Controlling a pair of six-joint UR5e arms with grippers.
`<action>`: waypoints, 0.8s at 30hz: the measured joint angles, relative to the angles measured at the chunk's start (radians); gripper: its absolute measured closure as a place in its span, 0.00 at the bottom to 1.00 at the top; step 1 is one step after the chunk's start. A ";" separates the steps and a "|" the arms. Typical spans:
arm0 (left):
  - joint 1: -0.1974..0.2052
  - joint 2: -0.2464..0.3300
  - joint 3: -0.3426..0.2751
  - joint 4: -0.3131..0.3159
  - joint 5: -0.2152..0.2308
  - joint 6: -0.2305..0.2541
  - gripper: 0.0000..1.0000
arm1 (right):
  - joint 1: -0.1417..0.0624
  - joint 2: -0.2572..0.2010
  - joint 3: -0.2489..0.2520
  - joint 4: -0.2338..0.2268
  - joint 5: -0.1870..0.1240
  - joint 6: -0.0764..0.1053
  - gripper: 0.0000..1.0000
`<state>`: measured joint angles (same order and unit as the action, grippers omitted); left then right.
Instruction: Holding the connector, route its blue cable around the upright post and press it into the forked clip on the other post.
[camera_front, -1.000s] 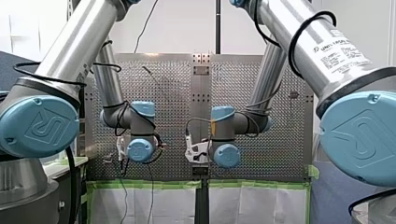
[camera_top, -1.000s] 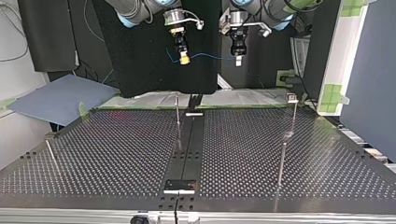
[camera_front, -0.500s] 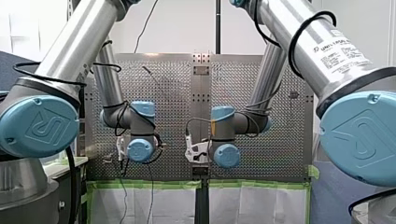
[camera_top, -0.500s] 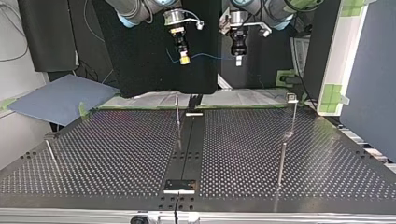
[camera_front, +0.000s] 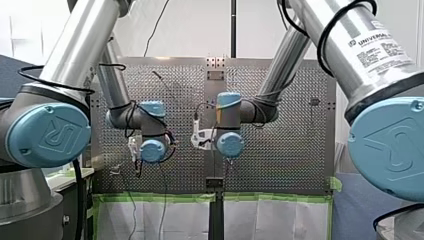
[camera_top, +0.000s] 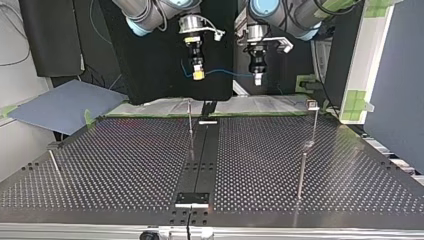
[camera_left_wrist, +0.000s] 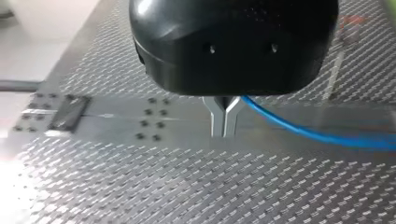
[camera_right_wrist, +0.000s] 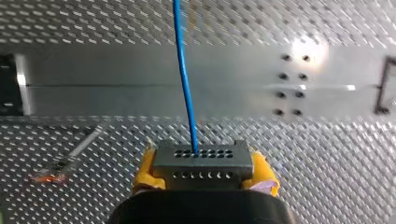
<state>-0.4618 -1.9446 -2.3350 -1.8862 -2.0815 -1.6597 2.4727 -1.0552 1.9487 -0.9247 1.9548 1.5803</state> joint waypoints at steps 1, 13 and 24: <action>0.006 0.008 0.009 -0.008 -0.005 -0.006 1.00 | -0.003 -0.009 0.001 0.009 0.009 0.009 1.00; 0.079 0.085 0.037 -0.110 0.044 -0.064 1.00 | -0.036 -0.110 0.025 0.110 0.106 0.056 1.00; 0.099 0.182 0.059 -0.207 0.048 -0.067 1.00 | -0.056 -0.207 -0.031 0.207 0.039 0.037 1.00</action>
<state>-0.3627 -1.7630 -2.2760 -2.0931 -2.0337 -1.7264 2.4163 -1.2624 1.9177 -0.7177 1.9935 1.6172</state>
